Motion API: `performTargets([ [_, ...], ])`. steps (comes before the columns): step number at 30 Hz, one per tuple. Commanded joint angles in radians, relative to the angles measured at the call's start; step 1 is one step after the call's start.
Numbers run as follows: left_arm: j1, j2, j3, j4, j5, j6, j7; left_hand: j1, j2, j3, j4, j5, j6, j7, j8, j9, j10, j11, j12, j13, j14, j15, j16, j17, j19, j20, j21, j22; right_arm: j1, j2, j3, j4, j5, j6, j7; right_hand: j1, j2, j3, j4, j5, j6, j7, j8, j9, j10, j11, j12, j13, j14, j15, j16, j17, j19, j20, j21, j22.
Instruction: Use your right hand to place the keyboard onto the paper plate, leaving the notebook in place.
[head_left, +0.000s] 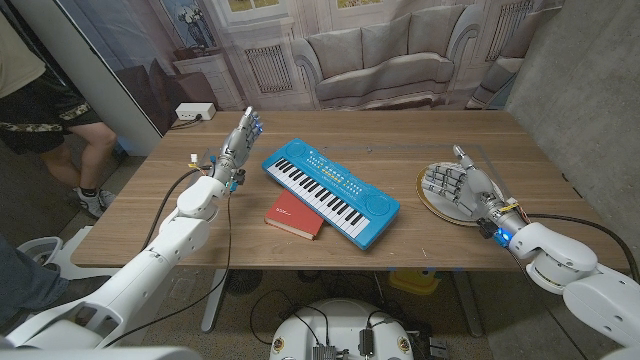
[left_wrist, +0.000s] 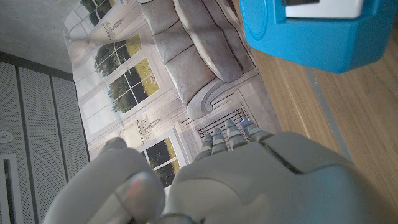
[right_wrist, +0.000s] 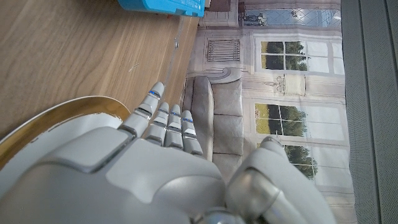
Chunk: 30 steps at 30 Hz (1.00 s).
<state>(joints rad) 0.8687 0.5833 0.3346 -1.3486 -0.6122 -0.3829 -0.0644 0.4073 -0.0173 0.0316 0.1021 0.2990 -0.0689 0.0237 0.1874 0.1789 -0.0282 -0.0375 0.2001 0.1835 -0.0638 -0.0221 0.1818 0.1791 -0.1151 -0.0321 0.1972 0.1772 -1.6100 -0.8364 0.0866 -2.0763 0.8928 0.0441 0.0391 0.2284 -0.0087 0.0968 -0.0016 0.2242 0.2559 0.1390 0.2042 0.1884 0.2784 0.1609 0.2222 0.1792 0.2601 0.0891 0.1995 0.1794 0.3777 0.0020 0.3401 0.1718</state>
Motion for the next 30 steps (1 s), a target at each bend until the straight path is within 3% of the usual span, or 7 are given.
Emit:
performTargets([
  [1,0.0,0.004,0.001,-0.005,0.002,0.006,-0.003,0.006,0.002,-0.005,0.0,-0.005,0.0,0.0,0.008,0.006,-0.003,0.005,0.001,0.004,0.0,0.005,0.006,0.002,-0.001,-0.033,0.001,0.002,-0.023,0.01,0.02,-0.02,0.014,-0.029,0.009,0.003,0.006,-0.005,-0.004,0.0,0.011,0.02,0.006,0.005,0.009,0.002,0.003,0.005,0.015,0.0,0.007,0.001,0.014,0.0,-0.002,0.004],
  [30,-0.007,0.002,-0.003,0.01,-0.004,-0.006,-0.017,0.007,0.004,-0.01,0.0,-0.007,-0.001,0.0,0.007,0.006,-0.004,0.003,0.001,0.004,-0.001,0.005,0.005,0.003,-0.002,-0.032,0.001,0.002,-0.074,0.011,0.079,-0.055,0.083,-0.142,0.025,0.004,0.007,-0.008,-0.006,-0.001,0.022,0.023,0.007,0.006,0.024,0.004,0.005,0.005,0.034,0.002,0.005,0.001,0.036,0.008,-0.008,0.005],
])
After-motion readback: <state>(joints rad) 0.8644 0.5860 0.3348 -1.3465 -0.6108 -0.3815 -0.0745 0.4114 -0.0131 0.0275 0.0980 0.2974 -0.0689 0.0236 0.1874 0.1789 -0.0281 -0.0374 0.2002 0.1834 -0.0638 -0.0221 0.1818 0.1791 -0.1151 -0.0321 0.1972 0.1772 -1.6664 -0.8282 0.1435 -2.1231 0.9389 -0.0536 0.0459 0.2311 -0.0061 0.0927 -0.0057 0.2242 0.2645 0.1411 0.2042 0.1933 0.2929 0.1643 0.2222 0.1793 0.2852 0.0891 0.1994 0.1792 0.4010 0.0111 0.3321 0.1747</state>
